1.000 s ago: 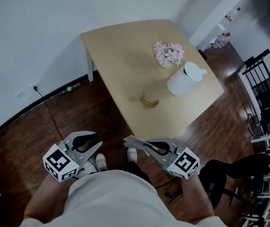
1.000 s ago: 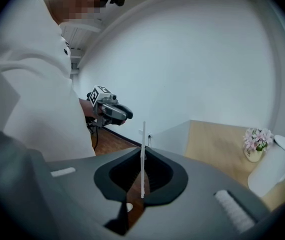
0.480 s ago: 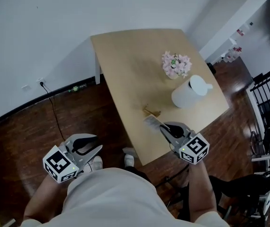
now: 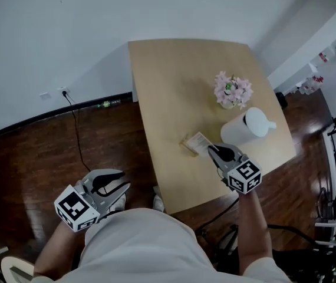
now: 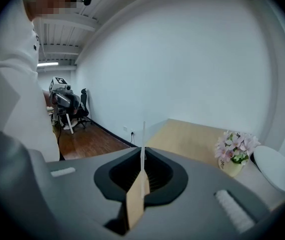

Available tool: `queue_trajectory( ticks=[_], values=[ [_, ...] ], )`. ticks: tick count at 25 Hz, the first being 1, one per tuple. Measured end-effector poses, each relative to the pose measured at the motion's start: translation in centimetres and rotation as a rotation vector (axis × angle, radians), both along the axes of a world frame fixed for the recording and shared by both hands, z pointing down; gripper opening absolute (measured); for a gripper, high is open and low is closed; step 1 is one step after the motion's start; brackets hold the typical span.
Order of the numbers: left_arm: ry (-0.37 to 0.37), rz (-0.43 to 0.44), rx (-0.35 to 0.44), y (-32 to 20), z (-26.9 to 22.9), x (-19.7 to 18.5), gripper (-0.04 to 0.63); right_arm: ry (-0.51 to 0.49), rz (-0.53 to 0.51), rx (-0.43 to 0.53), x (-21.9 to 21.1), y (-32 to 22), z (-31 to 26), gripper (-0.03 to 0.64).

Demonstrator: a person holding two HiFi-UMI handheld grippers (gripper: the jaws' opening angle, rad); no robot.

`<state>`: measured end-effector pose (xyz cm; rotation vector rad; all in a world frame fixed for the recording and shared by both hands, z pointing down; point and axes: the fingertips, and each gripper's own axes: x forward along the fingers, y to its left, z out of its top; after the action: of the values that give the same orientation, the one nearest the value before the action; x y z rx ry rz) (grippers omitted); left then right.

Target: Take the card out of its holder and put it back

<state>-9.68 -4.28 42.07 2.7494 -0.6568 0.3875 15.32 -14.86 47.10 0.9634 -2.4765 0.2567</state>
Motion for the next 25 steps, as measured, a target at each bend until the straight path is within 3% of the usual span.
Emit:
queue_trajectory(
  ticks=[12,25],
  values=[
    [-0.051,-0.125,-0.04,0.6,0.3,2.6,0.106,-0.018,-0.078,-0.059,1.5,-3.9,5.0,0.02],
    [-0.069,-0.151,-0.066,0.0,0.6,3.4,0.106,-0.046,-0.107,-0.105,1.8,-4.2,8.2,0.02]
  ],
)
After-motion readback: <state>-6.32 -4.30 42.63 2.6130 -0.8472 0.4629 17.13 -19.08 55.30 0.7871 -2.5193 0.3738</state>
